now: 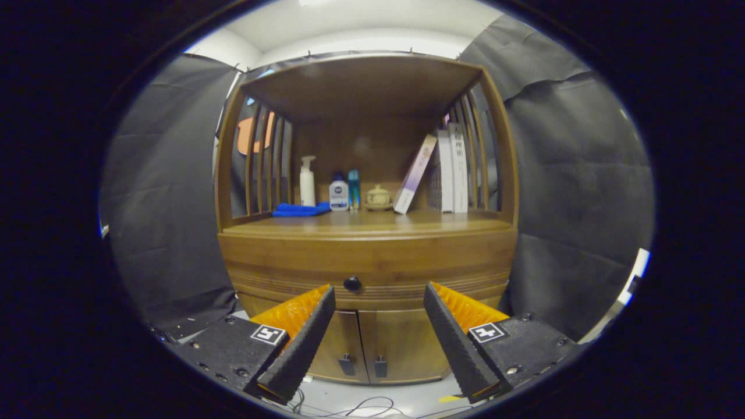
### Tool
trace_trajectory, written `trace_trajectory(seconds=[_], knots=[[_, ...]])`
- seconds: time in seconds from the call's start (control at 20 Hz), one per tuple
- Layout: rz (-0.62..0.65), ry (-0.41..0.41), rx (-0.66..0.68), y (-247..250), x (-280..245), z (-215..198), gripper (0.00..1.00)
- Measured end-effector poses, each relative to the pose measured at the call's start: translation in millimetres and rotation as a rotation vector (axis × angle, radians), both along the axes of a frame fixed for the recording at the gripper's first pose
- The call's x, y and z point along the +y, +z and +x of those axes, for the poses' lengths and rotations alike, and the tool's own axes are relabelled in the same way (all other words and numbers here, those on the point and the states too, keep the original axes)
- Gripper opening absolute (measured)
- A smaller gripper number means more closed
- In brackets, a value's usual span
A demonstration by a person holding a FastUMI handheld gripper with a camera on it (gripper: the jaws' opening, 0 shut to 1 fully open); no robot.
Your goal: Pull open the drawer, take out the items inside it, and place them on the countertop above the cabinet.
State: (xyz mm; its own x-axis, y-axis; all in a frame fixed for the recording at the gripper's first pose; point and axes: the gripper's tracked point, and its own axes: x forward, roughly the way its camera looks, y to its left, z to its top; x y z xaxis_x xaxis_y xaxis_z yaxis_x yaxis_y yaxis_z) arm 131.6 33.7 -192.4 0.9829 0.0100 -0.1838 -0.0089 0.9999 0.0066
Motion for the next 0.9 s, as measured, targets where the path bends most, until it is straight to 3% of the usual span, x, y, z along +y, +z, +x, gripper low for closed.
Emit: trace_trajectory(seconds=[0.35,0.6,0.9], knots=[[-0.01,0.003,0.042,-34,20,59,0.96],[0.011,-0.02,0.068,-35,24,91,0.84],[-0.002,-0.033,0.084,-39,26,95,0.6]])
